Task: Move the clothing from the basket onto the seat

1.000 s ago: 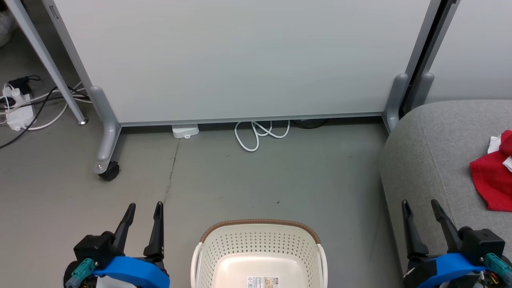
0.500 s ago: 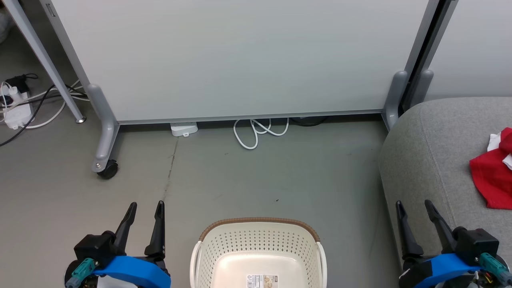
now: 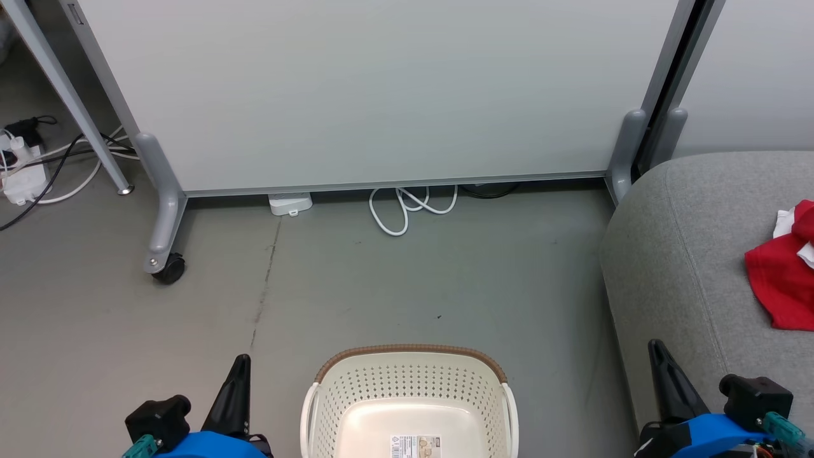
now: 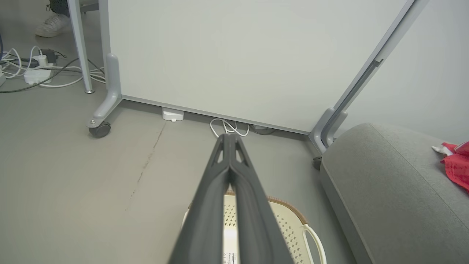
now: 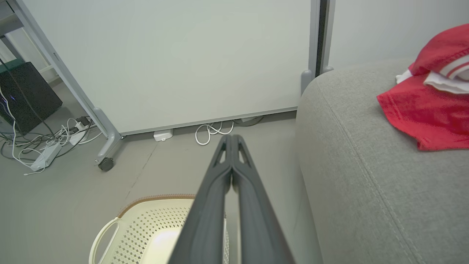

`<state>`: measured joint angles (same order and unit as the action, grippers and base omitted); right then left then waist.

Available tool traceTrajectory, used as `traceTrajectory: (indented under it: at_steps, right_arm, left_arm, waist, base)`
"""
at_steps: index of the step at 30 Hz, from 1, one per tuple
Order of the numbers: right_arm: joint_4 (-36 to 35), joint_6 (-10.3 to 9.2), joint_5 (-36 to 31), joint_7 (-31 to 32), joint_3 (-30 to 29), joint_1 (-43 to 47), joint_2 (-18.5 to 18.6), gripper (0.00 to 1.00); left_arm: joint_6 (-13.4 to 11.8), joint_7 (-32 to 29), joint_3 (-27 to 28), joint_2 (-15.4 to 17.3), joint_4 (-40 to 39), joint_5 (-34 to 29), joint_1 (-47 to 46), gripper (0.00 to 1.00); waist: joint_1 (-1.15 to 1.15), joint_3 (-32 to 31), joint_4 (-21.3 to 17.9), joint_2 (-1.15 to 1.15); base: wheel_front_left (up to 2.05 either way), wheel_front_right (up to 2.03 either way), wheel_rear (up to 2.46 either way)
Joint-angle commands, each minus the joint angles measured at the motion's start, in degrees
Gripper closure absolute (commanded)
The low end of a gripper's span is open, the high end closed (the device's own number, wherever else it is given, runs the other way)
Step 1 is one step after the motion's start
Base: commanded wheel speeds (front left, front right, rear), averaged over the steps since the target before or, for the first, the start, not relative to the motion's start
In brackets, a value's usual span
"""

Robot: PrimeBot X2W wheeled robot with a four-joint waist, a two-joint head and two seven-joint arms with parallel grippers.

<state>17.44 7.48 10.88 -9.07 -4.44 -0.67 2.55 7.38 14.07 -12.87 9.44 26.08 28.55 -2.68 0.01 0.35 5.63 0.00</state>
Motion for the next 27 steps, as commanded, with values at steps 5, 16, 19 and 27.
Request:
traceTrajectory:
  at_steps: [5,16,19,27]
  right_arm:
    - [-1.04,0.00,7.47,1.28,-0.36,-1.20,0.15,1.00]
    - [-1.73,0.00,18.84,3.24,-0.41,-1.75,0.20,1.00]
    - [-1.84,0.00,21.65,3.79,-0.47,-1.96,0.21,1.00]
    - [-2.08,0.01,28.76,5.17,-0.66,-2.46,0.24,1.00]
  left_arm:
    - [0.01,-1.70,2.06,-0.21,-1.97,5.82,-1.51,1.00]
    - [0.03,-4.51,4.65,-1.09,-3.57,14.76,-1.94,1.00]
    - [0.04,-5.21,5.28,-1.32,-3.97,16.97,-2.06,1.00]
    - [0.05,-7.00,6.93,-1.87,-4.98,22.59,-2.27,1.00]
  waist:
    - [0.00,-0.01,-0.26,0.00]
    - [0.00,-0.03,-0.76,0.00]
    - [0.00,-0.03,-0.90,0.00]
    - [0.00,-0.04,-1.27,0.00]
  base:
    - [0.00,0.00,0.00]
    - [0.00,0.00,0.00]
    - [0.00,0.00,0.00]
    - [0.00,0.00,0.00]
